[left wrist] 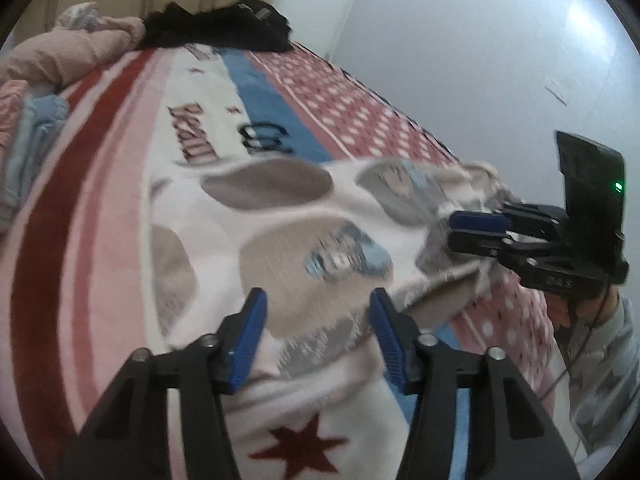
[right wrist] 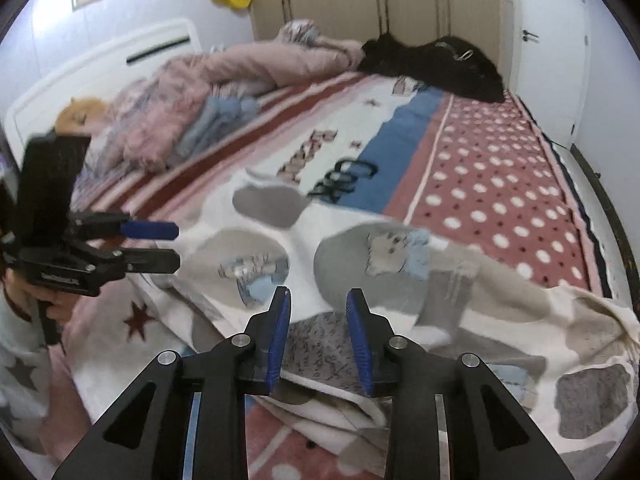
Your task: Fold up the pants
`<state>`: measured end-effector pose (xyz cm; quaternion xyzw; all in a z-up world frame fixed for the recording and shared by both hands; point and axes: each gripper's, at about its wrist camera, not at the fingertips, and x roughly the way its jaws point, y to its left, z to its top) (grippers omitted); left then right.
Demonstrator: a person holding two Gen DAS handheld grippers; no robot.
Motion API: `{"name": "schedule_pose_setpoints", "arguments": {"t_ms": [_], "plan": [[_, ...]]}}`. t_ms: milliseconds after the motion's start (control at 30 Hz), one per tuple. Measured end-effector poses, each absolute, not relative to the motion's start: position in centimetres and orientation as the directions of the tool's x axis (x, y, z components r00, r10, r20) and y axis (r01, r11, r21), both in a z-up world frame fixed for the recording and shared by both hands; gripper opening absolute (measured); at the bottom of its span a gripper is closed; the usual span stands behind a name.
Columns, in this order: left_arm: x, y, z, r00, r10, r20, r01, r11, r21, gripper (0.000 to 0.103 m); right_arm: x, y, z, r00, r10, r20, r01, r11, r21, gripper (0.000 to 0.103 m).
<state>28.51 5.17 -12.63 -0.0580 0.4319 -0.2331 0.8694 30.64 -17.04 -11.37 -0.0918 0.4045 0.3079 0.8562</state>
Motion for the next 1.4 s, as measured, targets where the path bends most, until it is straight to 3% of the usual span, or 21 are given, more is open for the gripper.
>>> {"name": "schedule_pose_setpoints", "arguments": {"t_ms": [167,433,567,633,767,833,1033,1400], "plan": [[26.7,4.2,-13.9,0.482,-0.453,-0.750,0.396,0.876,-0.275,0.047,28.9,-18.7,-13.9,0.453,0.419,-0.787,-0.596,0.799,0.082,0.024],[25.7,3.7,-13.5,0.491,-0.434,-0.756,0.387,0.886,-0.257,0.057,27.3,-21.8,-14.2,0.463,0.446,-0.766,-0.542,0.826,0.154,0.025],[24.8,4.0,-11.8,0.555,-0.404,-0.727,0.367,0.903,-0.222,0.072,25.8,-25.2,-12.2,0.497,0.483,-0.721,-0.488,0.843,0.229,0.042],[24.5,4.3,-10.9,0.596,-0.386,-0.704,0.343,0.915,-0.212,0.074,24.7,-28.4,-11.3,0.539,0.468,-0.700,-0.422,0.869,0.257,0.056],[24.5,4.9,-9.8,0.648,-0.372,-0.664,0.287,0.928,-0.240,0.075,23.2,-35.2,-10.8,0.590,0.416,-0.692,-0.261,0.909,0.324,0.060],[24.7,4.8,-9.5,0.665,-0.367,-0.651,0.268,0.930,-0.251,0.075,22.7,-38.7,-11.4,0.604,0.377,-0.702,-0.159,0.920,0.358,0.068],[25.5,4.3,-9.1,0.707,-0.312,-0.635,0.192,0.949,-0.252,0.075,23.1,-45.7,-14.3,0.646,0.368,-0.669,0.041,0.858,0.512,0.069],[26.2,5.0,-9.1,0.719,-0.285,-0.634,0.132,0.952,-0.278,0.075,29.3,-49.6,-15.5,0.749,0.239,-0.618,0.229,0.782,0.579,0.073]]}}
